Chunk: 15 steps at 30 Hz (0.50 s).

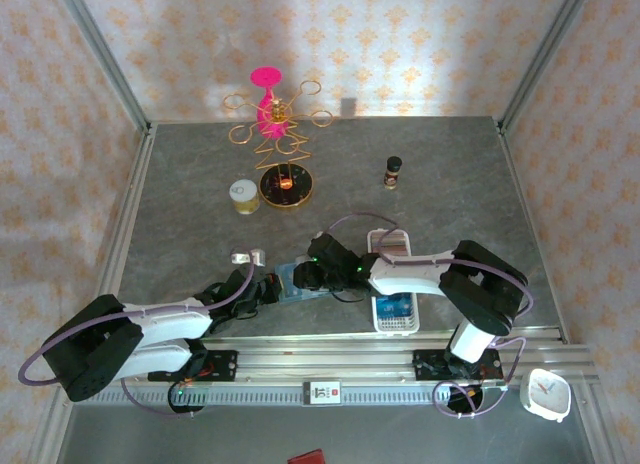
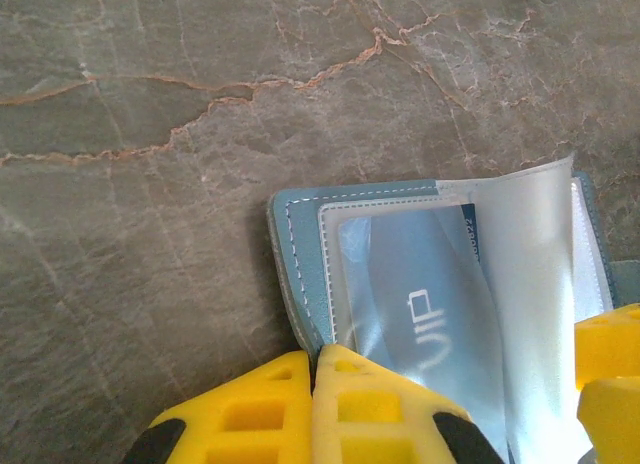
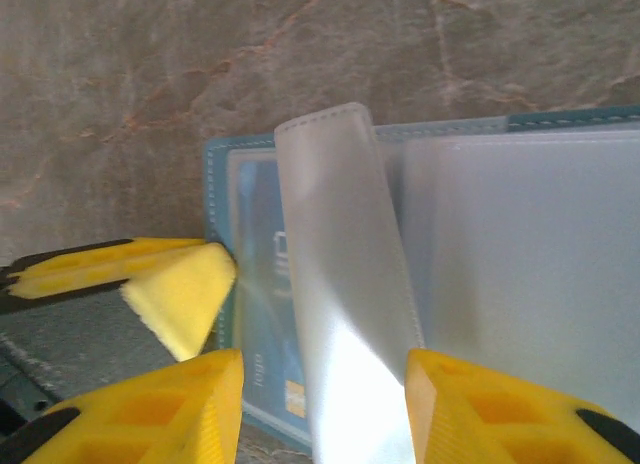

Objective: Put the credit cards into the card holder

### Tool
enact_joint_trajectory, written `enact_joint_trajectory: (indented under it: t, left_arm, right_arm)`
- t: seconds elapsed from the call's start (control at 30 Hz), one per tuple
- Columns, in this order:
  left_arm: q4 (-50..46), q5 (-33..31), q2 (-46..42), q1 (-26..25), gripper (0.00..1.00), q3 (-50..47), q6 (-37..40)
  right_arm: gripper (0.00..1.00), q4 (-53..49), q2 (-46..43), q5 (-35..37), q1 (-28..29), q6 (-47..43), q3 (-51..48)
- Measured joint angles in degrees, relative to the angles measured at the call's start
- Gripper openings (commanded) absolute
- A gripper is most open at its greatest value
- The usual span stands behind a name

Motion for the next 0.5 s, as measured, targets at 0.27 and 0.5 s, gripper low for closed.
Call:
enact_joint_trajectory:
  t: [0.27,0.5]
  left_arm:
    - [1.7,0.4,0.0,0.0,0.08,-0.9,-0.6]
    - [2.1,0.6,-1.7,-0.1,0.18,-1.9,-1.1]
  right_arm:
    - [0.46,5.5,0.9,-2.8,0.1,2.4,-0.9]
    - [0.45,10.8,1.8,-5.1,0.1,4.8,-1.7]
